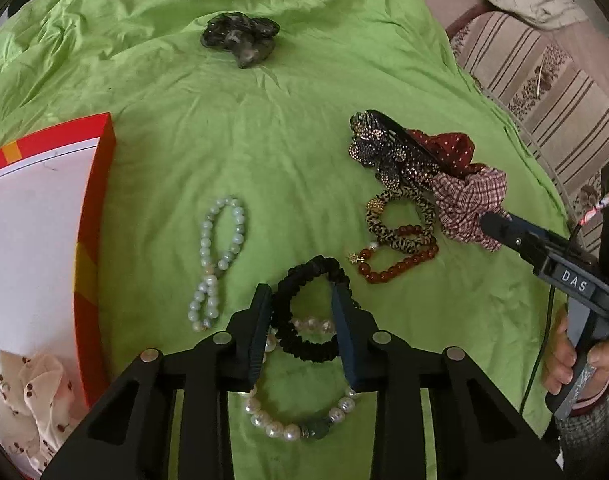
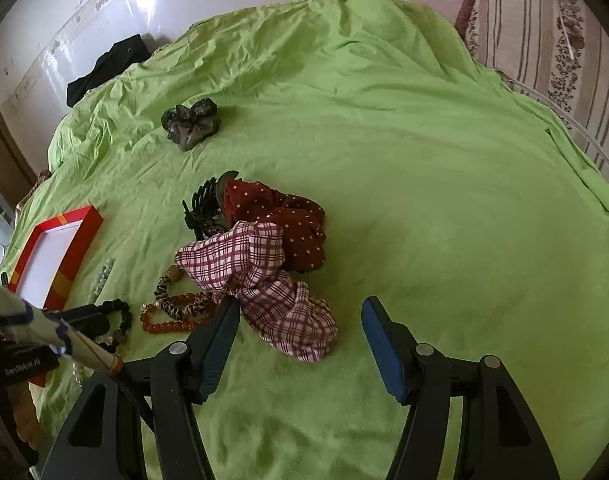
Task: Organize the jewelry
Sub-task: 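Move both tools back toward the remaining jewelry, then grasp the black beaded hair tie with left tool while right tool grasps plaid scrunchie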
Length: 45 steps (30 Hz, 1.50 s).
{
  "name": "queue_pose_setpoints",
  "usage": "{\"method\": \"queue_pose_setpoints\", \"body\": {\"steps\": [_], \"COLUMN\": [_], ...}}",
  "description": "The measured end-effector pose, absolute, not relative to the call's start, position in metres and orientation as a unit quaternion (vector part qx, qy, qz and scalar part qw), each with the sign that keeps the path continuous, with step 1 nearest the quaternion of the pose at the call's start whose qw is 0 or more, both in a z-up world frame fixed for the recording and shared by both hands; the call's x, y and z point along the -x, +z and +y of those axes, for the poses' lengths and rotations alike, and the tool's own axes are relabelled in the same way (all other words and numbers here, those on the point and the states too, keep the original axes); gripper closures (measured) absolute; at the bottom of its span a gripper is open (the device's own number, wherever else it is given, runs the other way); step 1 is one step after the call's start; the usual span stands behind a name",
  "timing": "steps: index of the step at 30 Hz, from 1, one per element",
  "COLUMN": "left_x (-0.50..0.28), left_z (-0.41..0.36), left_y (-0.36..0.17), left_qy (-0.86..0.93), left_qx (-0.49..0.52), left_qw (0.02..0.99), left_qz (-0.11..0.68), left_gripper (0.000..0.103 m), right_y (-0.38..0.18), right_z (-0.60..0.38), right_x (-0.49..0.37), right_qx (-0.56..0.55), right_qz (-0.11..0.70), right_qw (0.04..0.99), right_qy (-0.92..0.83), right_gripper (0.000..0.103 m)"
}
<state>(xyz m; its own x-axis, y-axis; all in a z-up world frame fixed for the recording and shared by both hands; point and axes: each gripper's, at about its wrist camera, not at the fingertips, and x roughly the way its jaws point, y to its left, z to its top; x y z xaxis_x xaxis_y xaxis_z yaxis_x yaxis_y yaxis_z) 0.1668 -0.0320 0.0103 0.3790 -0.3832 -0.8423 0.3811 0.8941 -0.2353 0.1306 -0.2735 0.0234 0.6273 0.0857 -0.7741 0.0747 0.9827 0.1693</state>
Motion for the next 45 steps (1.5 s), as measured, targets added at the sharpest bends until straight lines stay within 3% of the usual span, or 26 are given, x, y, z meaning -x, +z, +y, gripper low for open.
{"method": "queue_pose_setpoints", "body": {"steps": [4, 8, 9, 11, 31, 45], "left_x": [-0.171, -0.174, -0.173, -0.171, -0.080, -0.070], "left_z": [-0.029, -0.029, -0.029, -0.029, 0.024, 0.127], "left_y": [0.010, 0.008, 0.008, 0.011, 0.141, 0.141], "left_qy": [-0.231, -0.221, -0.222, -0.220, -0.209, -0.106], "left_qx": [0.016, 0.015, 0.016, 0.019, 0.049, 0.086], "left_qw": [0.828, 0.829, 0.828, 0.830, 0.895, 0.919], "left_qz": [0.511, 0.514, 0.515, 0.513, 0.391, 0.369], "left_gripper": [0.076, 0.096, 0.096, 0.096, 0.096, 0.096], "right_y": [0.021, 0.019, 0.018, 0.020, 0.102, 0.116], "right_z": [-0.273, -0.271, -0.270, -0.270, -0.256, -0.172], "right_x": [-0.134, -0.134, -0.133, -0.129, -0.052, -0.044], "right_qx": [-0.091, -0.087, -0.087, -0.089, -0.103, -0.059], "right_qz": [0.429, 0.432, 0.433, 0.433, 0.373, 0.386], "right_qw": [0.899, 0.898, 0.897, 0.897, 0.922, 0.917], "right_qy": [0.001, 0.001, 0.002, 0.001, 0.012, 0.077], "right_gripper": [0.036, 0.067, 0.079, 0.088, 0.092, 0.092]}}
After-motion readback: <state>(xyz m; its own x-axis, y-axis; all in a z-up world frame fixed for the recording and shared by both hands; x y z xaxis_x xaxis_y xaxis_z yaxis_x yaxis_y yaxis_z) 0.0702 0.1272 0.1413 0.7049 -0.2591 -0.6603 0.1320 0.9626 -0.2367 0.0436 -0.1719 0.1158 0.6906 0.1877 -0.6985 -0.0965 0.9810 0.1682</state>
